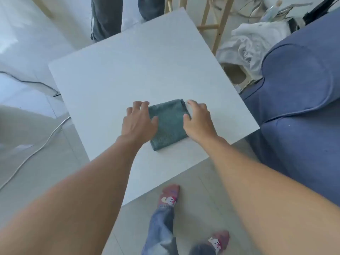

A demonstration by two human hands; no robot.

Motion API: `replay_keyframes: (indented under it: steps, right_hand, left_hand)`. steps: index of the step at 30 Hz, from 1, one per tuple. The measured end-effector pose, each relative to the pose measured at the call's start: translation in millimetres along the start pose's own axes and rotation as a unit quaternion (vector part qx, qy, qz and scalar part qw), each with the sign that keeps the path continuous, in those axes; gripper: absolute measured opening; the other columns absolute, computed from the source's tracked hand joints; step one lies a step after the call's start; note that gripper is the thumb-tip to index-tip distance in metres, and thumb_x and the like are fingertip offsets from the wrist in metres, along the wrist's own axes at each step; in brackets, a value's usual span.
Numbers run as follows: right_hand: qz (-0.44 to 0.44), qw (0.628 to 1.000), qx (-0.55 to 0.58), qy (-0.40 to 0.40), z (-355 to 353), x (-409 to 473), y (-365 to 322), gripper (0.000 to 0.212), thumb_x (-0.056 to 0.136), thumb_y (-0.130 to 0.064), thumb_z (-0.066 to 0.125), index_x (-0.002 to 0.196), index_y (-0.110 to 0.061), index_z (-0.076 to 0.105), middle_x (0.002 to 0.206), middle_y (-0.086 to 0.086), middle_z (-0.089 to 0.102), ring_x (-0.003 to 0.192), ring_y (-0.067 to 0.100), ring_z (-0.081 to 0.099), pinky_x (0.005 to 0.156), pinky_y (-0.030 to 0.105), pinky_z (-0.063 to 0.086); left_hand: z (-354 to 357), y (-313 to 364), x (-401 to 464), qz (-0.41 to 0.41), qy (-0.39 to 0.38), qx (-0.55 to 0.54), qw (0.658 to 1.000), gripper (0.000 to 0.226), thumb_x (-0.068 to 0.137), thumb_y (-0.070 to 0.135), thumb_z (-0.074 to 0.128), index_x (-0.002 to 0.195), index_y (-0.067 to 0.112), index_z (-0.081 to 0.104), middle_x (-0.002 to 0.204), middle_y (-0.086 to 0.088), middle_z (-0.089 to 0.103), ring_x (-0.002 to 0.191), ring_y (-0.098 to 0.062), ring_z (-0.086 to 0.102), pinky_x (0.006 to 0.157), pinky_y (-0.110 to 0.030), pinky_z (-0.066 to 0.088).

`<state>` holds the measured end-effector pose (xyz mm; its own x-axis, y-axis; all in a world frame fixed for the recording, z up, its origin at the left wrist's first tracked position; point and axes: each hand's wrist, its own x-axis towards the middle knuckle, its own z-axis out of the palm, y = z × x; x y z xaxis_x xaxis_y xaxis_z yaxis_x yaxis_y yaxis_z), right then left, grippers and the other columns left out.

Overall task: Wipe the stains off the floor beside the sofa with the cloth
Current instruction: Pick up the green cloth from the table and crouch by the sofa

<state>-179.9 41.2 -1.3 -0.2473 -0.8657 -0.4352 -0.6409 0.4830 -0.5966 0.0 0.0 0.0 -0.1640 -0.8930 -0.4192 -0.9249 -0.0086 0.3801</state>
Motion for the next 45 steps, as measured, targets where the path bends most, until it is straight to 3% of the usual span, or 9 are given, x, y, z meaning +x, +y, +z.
replay_keyframes:
  steps: [7, 11, 15, 21, 26, 30, 32, 39, 45]
  right_hand:
    - [-0.024, 0.999, -0.024, -0.007, 30, 37, 7, 0.05, 0.099, -0.019, 0.053, 0.147, -0.03, 0.043, 0.13, 0.004, 0.048, 0.122, 0.025, 0.042, 0.093, 0.04, 0.046]
    - [0.002, 0.998, -0.061, -0.013, 34, 36, 7, 0.017, 0.099, -0.016, 0.049, 0.113, -0.019, 0.06, 0.115, 0.004, 0.049, 0.116, 0.024, 0.043, 0.082, 0.04, 0.049]
    - [-0.014, 0.999, 0.001, 0.036, 20, 35, 15, 0.006, 0.097, -0.015, 0.049, 0.096, -0.015, 0.055, 0.104, 0.002, 0.053, 0.099, 0.024, 0.053, 0.078, 0.043, 0.053]
    - [0.014, 0.992, 0.099, 0.074, -14, 14, 60, 0.006, 0.1, -0.02, 0.049, 0.104, -0.019, 0.054, 0.073, 0.002, 0.057, 0.065, 0.023, 0.057, 0.06, 0.038, 0.047]
    - [0.066, 0.971, 0.185, 0.134, -35, -26, 137, 0.033, 0.1, -0.01, 0.047, 0.126, -0.029, 0.057, 0.071, -0.006, 0.051, 0.061, 0.011, 0.049, 0.055, 0.019, 0.042]
    - [0.083, 0.952, 0.221, 0.194, -52, -73, 207, 0.046, 0.099, -0.002, 0.048, 0.132, -0.028, 0.066, 0.118, -0.009, 0.07, 0.102, 0.002, 0.062, 0.081, -0.002, 0.039]
    - [0.101, 0.94, 0.242, 0.218, -60, -98, 240, 0.047, 0.099, 0.001, 0.047, 0.133, -0.026, 0.066, 0.118, -0.007, 0.07, 0.105, 0.0, 0.061, 0.085, -0.002, 0.039]
    - [0.184, 0.931, 0.249, 0.195, -79, -193, 359, 0.045, 0.091, -0.013, 0.069, 0.134, -0.025, 0.065, 0.129, -0.003, 0.066, 0.08, -0.005, 0.051, 0.072, 0.0, 0.036]
    - [0.256, 0.912, 0.253, 0.195, -73, -268, 458, 0.047, 0.09, -0.007, 0.068, 0.133, -0.026, 0.065, 0.106, 0.0, 0.057, 0.049, -0.004, 0.047, 0.052, 0.005, 0.036]
  left_hand:
    - [30, -16, 26, -0.005, 0.049, 0.029, 0.998, 0.032, 0.091, 0.031, 0.057, 0.119, 0.014, 0.059, 0.129, -0.007, 0.045, 0.119, -0.03, 0.038, 0.093, -0.039, 0.042]
    - [31, -20, 20, 0.022, 0.056, 0.01, 0.998, 0.021, 0.094, 0.029, 0.053, 0.109, 0.015, 0.057, 0.111, -0.003, 0.055, 0.114, -0.029, 0.042, 0.084, -0.037, 0.043]
    - [19, -4, 30, 0.047, 0.009, -0.098, 0.994, 0.012, 0.098, 0.028, 0.05, 0.106, 0.02, 0.047, 0.086, -0.007, 0.062, 0.079, -0.031, 0.06, 0.059, -0.043, 0.05]
    - [23, 44, 38, 0.085, -0.043, -0.191, 0.977, 0.025, 0.099, 0.019, 0.049, 0.12, 0.029, 0.039, 0.08, -0.012, 0.053, 0.061, -0.023, 0.049, 0.05, -0.032, 0.042]
    - [60, 110, 23, 0.147, -0.124, -0.178, 0.965, 0.033, 0.094, 0.01, 0.051, 0.111, 0.038, 0.054, 0.097, -0.011, 0.059, 0.071, -0.024, 0.054, 0.058, -0.035, 0.049]
    - [105, 168, -1, 0.195, -0.187, -0.154, 0.95, 0.04, 0.082, 0.003, 0.056, 0.104, 0.036, 0.066, 0.112, 0.008, 0.061, 0.095, -0.018, 0.059, 0.075, -0.035, 0.052]
    - [132, 197, -18, 0.22, -0.216, -0.13, 0.942, 0.044, 0.08, 0.004, 0.063, 0.111, 0.034, 0.067, 0.12, 0.006, 0.058, 0.102, -0.019, 0.059, 0.08, -0.033, 0.053]
    - [243, 276, -95, 0.294, -0.293, 0.002, 0.91, 0.07, 0.071, 0.003, 0.081, 0.132, 0.03, 0.058, 0.127, -0.001, 0.045, 0.104, -0.016, 0.049, 0.073, -0.02, 0.041]
    - [340, 317, -155, 0.346, -0.364, 0.089, 0.86, 0.081, 0.073, -0.001, 0.079, 0.144, 0.023, 0.048, 0.135, -0.005, 0.039, 0.1, -0.022, 0.051, 0.056, -0.019, 0.047]
